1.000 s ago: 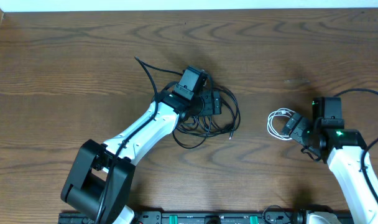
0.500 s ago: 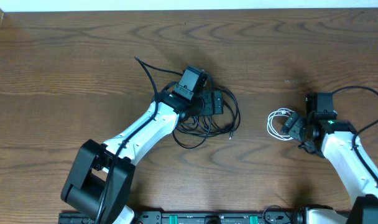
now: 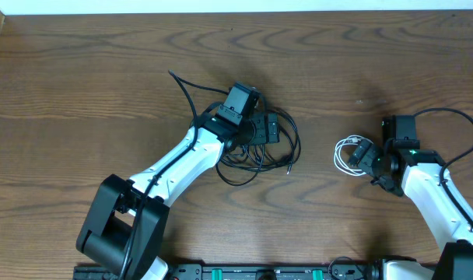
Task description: Untangle cables
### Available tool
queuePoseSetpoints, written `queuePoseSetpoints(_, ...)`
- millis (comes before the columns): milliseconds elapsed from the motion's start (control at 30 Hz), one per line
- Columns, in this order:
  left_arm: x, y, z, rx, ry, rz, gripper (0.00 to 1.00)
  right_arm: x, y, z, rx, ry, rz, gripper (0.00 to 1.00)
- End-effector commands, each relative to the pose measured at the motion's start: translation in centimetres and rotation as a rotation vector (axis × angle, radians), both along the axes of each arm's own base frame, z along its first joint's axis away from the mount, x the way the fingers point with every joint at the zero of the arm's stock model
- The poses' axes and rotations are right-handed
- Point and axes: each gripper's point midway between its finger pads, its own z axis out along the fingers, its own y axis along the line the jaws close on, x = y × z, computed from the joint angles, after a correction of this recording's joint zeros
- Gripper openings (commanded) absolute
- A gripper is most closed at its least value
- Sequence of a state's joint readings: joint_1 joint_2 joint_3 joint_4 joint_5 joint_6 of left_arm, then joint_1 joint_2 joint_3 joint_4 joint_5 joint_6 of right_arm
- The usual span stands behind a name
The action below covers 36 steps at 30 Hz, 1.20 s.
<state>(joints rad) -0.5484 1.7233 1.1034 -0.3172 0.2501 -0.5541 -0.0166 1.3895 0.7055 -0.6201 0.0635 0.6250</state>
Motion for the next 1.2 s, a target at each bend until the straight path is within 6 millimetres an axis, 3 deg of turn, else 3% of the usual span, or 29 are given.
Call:
queuePoseSetpoints(0,0.0,-0.2,0.1,0.0,0.001,-0.003,0.98,0.3,-0.3,0.1,-0.008,-0.011,-0.023,0.99)
queuePoseSetpoints(233,0.2,-0.2,0.2,-0.005,-0.008,-0.002,0.98,1.0,-1.2,-0.2,-0.059,-0.04,-0.038,0.99)
queuePoseSetpoints(433,0.3,-0.3,0.5,0.018,-0.051,-0.071,0.98,1.0,-0.4,-2.5,-0.012,-0.006,-0.024,0.99)
queuePoseSetpoints(567,0.4,0.3,3.3,0.033,-0.128,-0.097,0.98,0.2,0.3,-4.4,0.023,0.068,-0.016,0.87)
queuePoseSetpoints(700,1.0,2.7,7.2,0.102,-0.251,-0.02,0.98,-0.5,0.3,-5.9,0.033,0.12,-0.059,0.84)
queuePoseSetpoints(767,1.2,4.1,9.3,0.135,-0.314,0.03,0.98,-0.8,0.6,-6.4,0.054,0.139,-0.076,0.71)
queuePoseSetpoints(867,1.1,5.9,12.0,0.169,-0.39,0.092,0.98,-0.7,1.3,-7.1,0.092,0.148,-0.071,0.41)
queuePoseSetpoints(1000,0.6,7.2,14.0,0.182,-0.436,0.129,0.98,-0.1,1.2,-7.1,0.092,0.128,-0.07,0.05)
queuePoseSetpoints(1033,0.4,7.3,14.3,0.181,-0.438,0.129,0.98,0.2,1.2,-7.1,0.092,0.114,-0.069,0.01)
queuePoseSetpoints(1167,0.0,7.6,14.2,0.19,-0.428,0.128,0.98,1.4,1.3,-6.7,0.098,0.068,-0.05,0.01)
